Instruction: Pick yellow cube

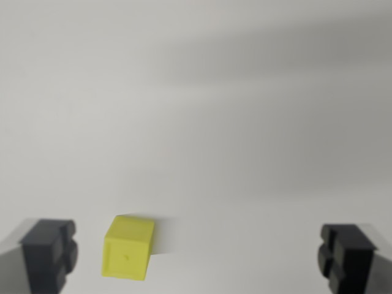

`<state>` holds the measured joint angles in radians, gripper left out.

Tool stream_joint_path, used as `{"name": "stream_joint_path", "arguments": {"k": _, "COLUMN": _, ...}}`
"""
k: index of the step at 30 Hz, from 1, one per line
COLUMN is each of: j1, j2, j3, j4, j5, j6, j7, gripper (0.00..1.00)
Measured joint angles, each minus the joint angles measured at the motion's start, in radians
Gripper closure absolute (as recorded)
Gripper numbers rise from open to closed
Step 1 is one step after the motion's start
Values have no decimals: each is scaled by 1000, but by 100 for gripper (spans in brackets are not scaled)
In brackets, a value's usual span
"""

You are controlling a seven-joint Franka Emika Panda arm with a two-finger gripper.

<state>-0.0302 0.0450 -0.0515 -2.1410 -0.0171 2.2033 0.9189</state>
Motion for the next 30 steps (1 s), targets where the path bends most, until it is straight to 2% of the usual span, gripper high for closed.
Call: {"name": "stream_joint_path", "arguments": {"k": 30, "j1": 70, "j2": -36, "j3": 0, "j4": -264, "j5": -1, "j6": 221, "j7": 140, "gripper": 0}}
